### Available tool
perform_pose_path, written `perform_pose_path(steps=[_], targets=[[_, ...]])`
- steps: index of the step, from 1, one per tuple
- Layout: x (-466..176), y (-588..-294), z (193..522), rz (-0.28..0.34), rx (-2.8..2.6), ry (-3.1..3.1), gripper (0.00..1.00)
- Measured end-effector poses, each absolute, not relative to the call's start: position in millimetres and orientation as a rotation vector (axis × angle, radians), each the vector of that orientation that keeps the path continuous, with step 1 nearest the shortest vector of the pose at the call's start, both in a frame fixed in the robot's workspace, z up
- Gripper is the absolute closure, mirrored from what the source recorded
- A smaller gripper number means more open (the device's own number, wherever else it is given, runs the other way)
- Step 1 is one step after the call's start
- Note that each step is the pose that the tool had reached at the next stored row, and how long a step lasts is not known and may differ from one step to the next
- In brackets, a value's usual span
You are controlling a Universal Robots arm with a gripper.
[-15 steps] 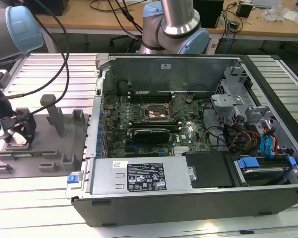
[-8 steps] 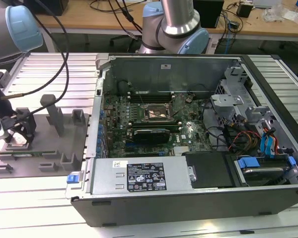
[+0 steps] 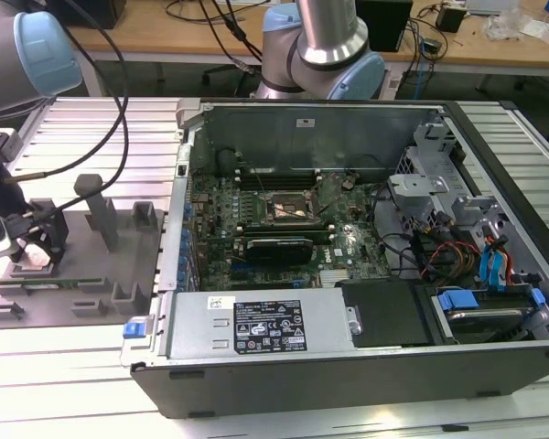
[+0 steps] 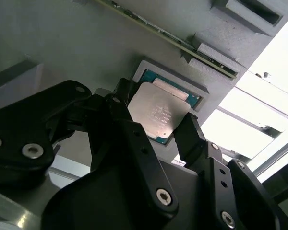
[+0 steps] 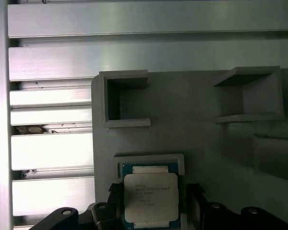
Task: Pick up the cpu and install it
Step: 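Pick up the cpu and move it towards the insertion slot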
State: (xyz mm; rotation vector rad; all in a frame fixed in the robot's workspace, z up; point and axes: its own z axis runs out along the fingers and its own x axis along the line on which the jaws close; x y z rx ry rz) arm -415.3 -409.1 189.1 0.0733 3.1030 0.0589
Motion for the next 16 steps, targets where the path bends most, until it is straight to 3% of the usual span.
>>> perform_pose_path(steps=[16], targets=[[-413.6,-406.8,189.0,0.051,0.074,3.116,0.36]])
